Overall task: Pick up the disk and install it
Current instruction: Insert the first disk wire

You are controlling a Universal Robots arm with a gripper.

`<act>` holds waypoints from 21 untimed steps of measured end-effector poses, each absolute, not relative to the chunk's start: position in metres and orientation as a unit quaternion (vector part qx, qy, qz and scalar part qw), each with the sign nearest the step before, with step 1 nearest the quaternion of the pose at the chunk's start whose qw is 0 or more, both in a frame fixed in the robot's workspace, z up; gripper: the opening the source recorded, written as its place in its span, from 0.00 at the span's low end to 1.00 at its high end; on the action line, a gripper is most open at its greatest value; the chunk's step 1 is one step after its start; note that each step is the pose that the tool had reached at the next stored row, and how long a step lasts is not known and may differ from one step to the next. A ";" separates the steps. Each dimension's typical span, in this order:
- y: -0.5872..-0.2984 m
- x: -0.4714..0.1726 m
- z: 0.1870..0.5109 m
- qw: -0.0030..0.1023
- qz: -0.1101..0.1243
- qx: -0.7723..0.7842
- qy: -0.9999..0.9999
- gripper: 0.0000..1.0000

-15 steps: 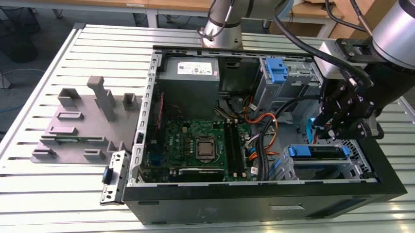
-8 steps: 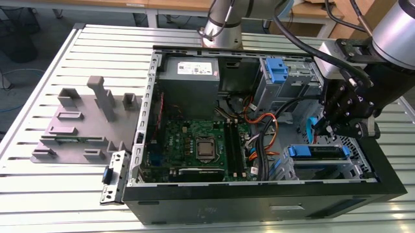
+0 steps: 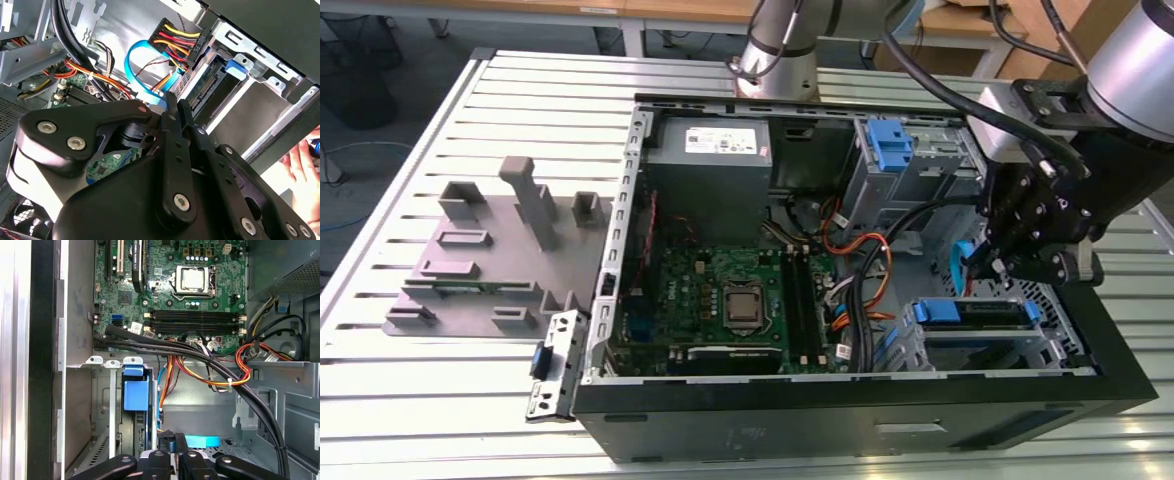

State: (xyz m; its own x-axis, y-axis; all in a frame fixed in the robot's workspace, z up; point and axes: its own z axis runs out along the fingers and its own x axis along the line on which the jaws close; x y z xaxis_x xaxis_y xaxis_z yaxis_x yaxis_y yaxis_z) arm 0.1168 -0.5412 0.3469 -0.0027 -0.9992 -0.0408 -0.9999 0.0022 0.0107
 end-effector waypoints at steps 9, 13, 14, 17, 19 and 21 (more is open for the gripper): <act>-0.544 0.121 0.347 -0.003 0.008 -0.703 0.711 0.16; -0.550 0.121 0.346 -0.003 0.008 -0.703 0.711 0.16; -0.551 0.121 0.345 -0.003 0.008 -0.703 0.712 0.16; -0.552 0.121 0.341 -0.003 0.008 -0.702 0.712 0.16; -0.552 0.121 0.340 -0.003 0.008 -0.702 0.712 0.16; -0.553 0.122 0.340 -0.003 0.008 -0.702 0.712 0.16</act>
